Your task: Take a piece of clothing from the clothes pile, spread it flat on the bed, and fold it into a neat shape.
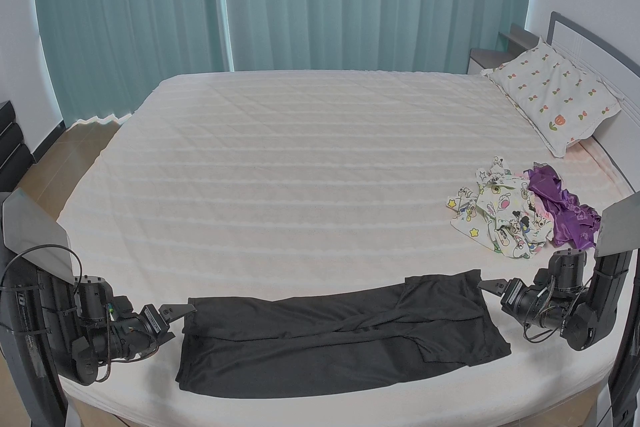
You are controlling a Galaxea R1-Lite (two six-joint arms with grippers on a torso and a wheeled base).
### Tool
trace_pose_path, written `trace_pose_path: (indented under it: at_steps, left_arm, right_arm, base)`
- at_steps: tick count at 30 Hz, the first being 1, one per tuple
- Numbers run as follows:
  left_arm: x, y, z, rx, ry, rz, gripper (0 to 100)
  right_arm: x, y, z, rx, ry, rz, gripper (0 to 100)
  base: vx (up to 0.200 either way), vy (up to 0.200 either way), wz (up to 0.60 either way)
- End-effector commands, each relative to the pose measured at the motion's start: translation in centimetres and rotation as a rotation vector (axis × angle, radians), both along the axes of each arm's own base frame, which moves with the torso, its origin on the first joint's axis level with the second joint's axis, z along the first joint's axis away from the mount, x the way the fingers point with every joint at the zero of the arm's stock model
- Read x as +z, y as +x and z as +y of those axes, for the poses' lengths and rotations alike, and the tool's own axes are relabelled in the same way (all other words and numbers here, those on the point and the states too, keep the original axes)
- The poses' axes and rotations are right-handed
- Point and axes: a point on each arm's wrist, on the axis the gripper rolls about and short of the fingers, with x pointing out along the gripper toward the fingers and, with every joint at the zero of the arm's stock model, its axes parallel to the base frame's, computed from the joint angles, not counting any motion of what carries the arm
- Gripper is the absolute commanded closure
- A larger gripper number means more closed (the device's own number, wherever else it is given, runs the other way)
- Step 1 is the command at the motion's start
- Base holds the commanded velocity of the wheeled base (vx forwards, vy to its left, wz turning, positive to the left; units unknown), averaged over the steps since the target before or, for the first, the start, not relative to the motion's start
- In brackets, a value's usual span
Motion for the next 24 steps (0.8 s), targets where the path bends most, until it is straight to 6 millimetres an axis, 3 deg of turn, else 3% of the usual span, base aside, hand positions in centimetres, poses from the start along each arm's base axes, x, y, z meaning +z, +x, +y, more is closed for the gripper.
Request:
trace_pose_path:
  at_steps: [1,4,8,15,19,24]
  left_arm:
    - [0.2,-0.3,-0.1,-0.007,0.005,-0.008,0]
    - [0.2,-0.9,-0.1,-0.029,0.038,-0.004,0]
    - [-0.2,-1.4,-0.1,-0.048,0.121,0.001,0]
    - [-2.8,-1.5,-2.9,-0.059,0.321,0.09,0]
    - [-3.3,-1.4,-4.2,-0.058,0.369,0.094,0]
    - [-3.4,-1.4,-4.5,-0.059,0.367,0.101,0]
  right_arm:
    - [-0.4,-0.7,-0.2,-0.005,0.003,0.028,0]
    - [-0.5,-0.8,-0.2,-0.004,0.005,0.034,0]
    - [-0.6,-0.8,-0.2,-0.004,0.004,0.035,0]
    - [-1.2,-0.8,-0.2,0.0,0.001,0.054,0]
    - [-1.0,-0.7,-0.2,-0.002,0.003,0.026,0]
    - [-1.4,-0.9,-0.1,0.003,0.0,0.029,0]
  base:
    - [-0.2,0.0,0.0]
    - [-0.2,0.0,0.0]
    - [0.0,0.0,0.0]
    - [0.0,0.0,0.0]
    - [0.0,0.0,0.0]
    - [0.0,0.0,0.0]
